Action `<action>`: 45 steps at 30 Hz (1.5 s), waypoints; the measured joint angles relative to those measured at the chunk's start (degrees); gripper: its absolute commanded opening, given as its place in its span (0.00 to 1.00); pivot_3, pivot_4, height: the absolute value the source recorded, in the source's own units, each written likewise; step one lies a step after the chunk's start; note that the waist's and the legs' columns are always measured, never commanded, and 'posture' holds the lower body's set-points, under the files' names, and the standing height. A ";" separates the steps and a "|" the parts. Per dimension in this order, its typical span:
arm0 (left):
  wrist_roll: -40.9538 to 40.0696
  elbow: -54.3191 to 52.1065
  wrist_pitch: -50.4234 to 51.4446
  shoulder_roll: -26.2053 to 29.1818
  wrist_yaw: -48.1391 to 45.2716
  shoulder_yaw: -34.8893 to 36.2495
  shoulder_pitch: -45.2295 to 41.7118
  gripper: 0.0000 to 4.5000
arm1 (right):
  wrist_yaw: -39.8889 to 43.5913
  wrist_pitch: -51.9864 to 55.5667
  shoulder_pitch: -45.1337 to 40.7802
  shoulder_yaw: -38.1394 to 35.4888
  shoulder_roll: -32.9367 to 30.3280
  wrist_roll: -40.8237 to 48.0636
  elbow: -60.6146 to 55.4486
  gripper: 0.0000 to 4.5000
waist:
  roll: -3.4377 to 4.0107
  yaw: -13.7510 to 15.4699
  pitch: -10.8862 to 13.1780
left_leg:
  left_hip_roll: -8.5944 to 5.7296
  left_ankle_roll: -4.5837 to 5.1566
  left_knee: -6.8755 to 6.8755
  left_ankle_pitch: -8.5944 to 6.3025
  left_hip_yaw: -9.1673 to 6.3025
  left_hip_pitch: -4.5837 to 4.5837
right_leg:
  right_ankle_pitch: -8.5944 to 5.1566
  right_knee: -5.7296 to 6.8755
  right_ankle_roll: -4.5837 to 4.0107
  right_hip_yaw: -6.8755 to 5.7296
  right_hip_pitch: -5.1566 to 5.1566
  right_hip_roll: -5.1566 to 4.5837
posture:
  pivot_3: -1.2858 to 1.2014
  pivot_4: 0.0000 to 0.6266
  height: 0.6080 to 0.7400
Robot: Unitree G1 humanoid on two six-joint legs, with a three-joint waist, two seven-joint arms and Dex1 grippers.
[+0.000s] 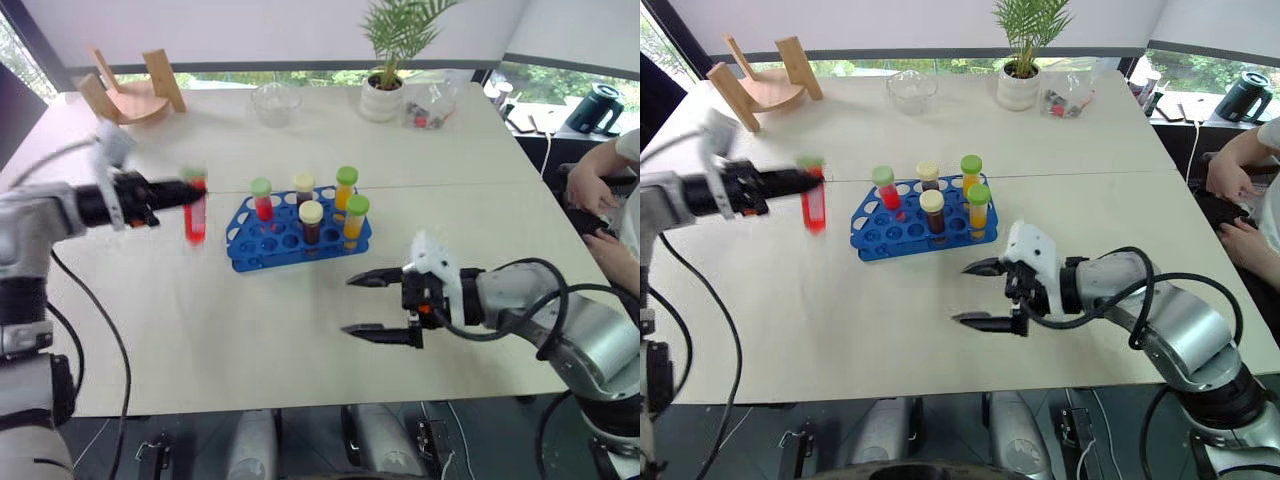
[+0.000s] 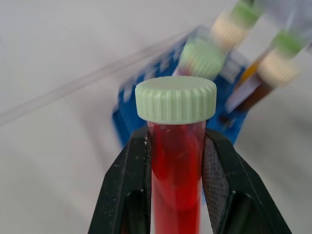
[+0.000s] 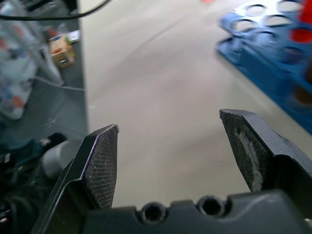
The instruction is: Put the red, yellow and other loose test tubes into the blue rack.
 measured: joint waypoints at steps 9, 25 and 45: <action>5.48 -15.34 -21.70 -21.58 12.88 -6.95 13.77 0.18 | 1.71 5.33 -7.58 -2.01 0.20 4.28 7.95 0.81 | -0.03 1.33 0.00 | -0.05 -0.01 0.17 0.00 -0.06 0.18 | 0.07 -0.15 0.14 0.03 0.40 0.06 | 0.52 0.24 1.00; 11.00 -9.67 -37.61 -24.57 11.98 -13.62 16.79 0.18 | 3.82 5.75 -4.92 -4.59 -2.54 5.51 9.56 0.81 | -0.02 1.19 -0.01 | -0.05 0.00 0.11 -0.01 -0.05 0.22 | 0.06 -0.18 0.14 0.02 0.42 0.07 | 0.52 0.24 1.00; 12.25 -8.99 -41.96 -22.66 13.88 -15.11 17.61 0.18 | 1.09 4.19 -3.96 -4.25 -0.24 4.35 9.57 0.81 | 0.00 1.13 -0.02 | -0.05 0.00 0.06 0.00 -0.04 0.34 | 0.05 -0.22 0.13 0.03 0.52 0.09 | 0.52 0.24 1.00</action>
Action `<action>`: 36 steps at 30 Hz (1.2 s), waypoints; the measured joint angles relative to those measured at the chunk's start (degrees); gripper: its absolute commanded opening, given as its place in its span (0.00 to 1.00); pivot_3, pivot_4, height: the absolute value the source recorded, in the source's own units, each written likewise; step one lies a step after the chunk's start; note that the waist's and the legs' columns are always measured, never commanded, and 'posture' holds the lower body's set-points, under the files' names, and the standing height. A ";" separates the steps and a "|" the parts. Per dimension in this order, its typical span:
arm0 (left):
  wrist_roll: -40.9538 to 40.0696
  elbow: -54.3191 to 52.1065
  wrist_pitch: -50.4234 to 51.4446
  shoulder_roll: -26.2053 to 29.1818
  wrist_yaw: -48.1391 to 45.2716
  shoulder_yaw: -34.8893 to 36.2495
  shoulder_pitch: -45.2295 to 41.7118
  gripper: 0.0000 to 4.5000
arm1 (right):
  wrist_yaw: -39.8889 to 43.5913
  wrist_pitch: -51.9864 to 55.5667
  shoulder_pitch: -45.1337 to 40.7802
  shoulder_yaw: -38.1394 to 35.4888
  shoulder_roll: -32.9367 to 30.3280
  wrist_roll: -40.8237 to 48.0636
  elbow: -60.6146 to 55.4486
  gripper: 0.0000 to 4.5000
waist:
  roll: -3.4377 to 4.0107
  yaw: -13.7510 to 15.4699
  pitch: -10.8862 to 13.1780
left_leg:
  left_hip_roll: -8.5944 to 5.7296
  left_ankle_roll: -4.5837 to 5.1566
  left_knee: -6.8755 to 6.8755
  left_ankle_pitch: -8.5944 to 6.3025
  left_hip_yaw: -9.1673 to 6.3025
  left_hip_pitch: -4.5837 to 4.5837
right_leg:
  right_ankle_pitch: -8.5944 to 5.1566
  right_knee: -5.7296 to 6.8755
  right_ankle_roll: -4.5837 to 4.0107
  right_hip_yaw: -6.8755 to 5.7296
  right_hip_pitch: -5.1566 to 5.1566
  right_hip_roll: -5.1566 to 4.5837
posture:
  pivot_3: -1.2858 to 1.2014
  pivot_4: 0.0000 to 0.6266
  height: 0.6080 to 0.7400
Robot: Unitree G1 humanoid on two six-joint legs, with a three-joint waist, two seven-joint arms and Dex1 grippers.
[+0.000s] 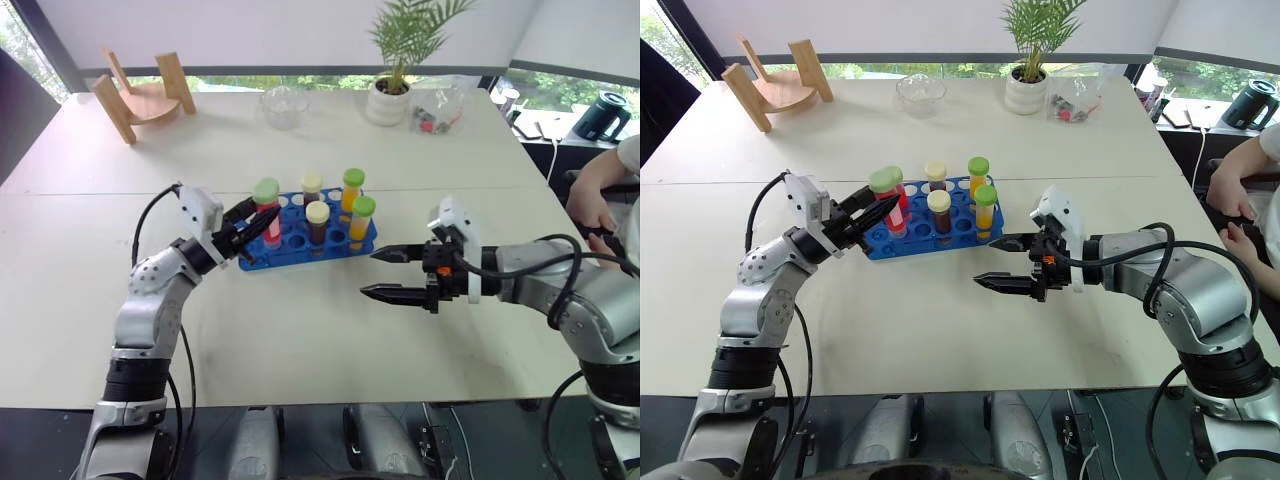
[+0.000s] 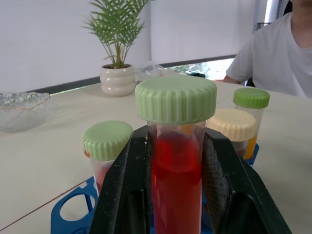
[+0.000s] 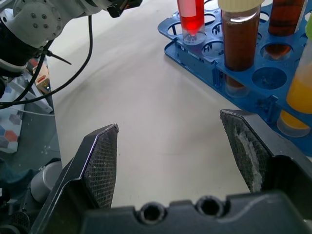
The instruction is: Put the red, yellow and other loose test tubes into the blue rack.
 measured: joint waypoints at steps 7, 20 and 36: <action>-0.12 0.48 -0.16 -0.14 -0.33 -0.43 -0.15 0.18 | -0.71 0.00 -0.01 0.00 0.10 -0.02 0.00 0.81 | 0.00 0.02 0.00 | 0.00 0.00 -0.01 0.00 0.00 0.00 | 0.00 -0.02 0.00 0.00 0.01 0.00 | 0.52 0.24 1.00; 0.03 -1.03 -0.14 -0.17 -0.96 -1.95 0.57 0.18 | -2.01 0.01 -0.14 0.75 1.67 -0.01 0.09 0.81 | 0.01 0.11 0.00 | 0.00 0.00 -0.07 0.00 -0.01 -0.01 | 0.00 -0.24 0.00 -0.01 0.07 0.00 | 0.52 0.24 1.00; 2.38 3.95 -1.53 -0.70 -0.58 -3.91 0.73 0.49 | -2.84 0.03 -0.15 0.96 2.37 0.00 0.13 0.81 | 0.02 0.23 -0.01 | 0.02 0.01 -0.13 -0.01 -0.03 -0.19 | 0.08 -0.69 0.11 -0.04 0.08 -0.01 | 0.52 0.24 1.00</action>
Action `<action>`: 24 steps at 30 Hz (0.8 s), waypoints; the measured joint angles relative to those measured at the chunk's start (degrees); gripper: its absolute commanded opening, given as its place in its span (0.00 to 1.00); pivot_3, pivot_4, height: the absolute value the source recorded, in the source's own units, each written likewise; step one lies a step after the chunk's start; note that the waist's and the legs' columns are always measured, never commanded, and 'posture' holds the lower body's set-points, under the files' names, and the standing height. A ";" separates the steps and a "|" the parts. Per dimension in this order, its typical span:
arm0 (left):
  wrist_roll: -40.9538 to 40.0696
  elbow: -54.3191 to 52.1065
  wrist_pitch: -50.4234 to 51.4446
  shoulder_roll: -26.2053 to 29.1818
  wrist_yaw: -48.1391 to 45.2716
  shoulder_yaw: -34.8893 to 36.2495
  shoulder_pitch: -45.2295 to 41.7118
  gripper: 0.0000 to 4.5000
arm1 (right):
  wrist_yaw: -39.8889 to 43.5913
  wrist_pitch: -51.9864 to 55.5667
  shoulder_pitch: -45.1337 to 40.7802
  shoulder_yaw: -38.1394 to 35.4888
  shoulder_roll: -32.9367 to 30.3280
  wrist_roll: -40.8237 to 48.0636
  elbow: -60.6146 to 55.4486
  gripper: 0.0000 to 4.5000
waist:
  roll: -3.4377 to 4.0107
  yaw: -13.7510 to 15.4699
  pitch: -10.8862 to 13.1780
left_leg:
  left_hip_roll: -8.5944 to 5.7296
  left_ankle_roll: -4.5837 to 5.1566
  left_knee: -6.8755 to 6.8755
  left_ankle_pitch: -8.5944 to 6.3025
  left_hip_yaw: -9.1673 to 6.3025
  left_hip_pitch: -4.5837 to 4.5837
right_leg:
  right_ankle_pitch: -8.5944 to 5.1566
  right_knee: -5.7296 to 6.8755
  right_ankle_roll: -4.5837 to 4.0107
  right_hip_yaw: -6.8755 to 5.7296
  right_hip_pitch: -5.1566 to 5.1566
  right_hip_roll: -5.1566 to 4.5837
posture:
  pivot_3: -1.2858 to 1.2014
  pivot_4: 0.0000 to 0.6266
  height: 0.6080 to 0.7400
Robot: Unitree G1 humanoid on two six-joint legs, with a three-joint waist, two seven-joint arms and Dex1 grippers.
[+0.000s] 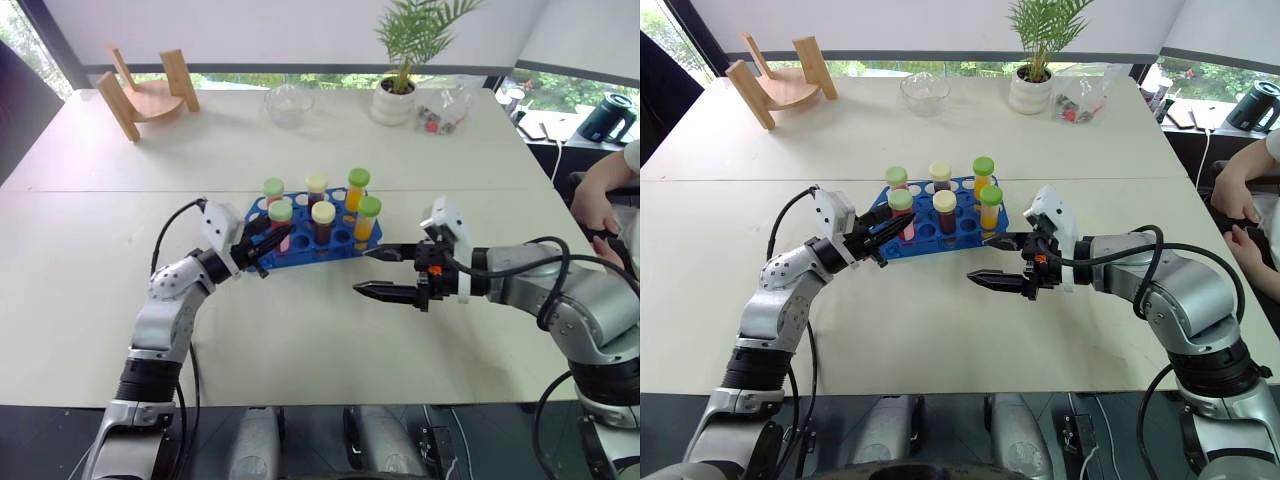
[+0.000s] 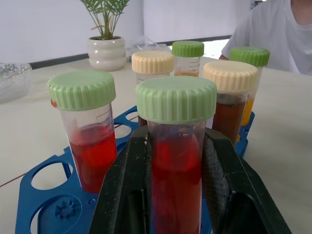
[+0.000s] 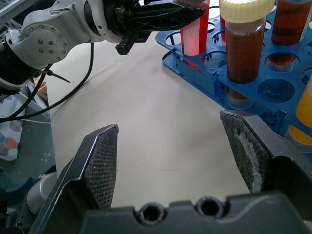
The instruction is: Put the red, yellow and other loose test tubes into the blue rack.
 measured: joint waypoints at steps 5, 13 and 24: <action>-1.29 -3.05 3.73 4.16 -0.68 0.85 1.16 1.00 | 0.04 0.00 0.05 0.18 0.02 0.00 0.00 0.81 | 0.01 -0.31 0.01 | 0.03 0.02 -0.08 -0.01 0.00 -0.01 | 0.00 -0.03 0.00 0.00 -0.04 0.01 | 0.52 0.24 1.00; -11.58 -19.30 24.51 27.03 -10.17 9.66 15.73 1.00 | 4.72 0.23 5.63 -4.00 -3.00 2.34 4.41 0.81 | 0.07 -0.48 0.07 | 0.07 0.14 -0.16 -0.10 0.09 -0.03 | -0.03 -0.11 -0.04 0.02 -0.09 -0.03 | 0.52 0.24 1.00; -15.74 -17.03 30.71 28.09 -13.32 15.07 26.31 1.00 | 10.75 -3.57 8.02 -3.35 -4.04 -0.79 15.25 0.81 | 0.10 -0.28 0.10 | 0.08 0.16 -0.03 -0.11 0.19 -0.01 | -0.10 -0.17 -0.35 0.07 -0.08 -0.05 | 0.52 0.24 1.00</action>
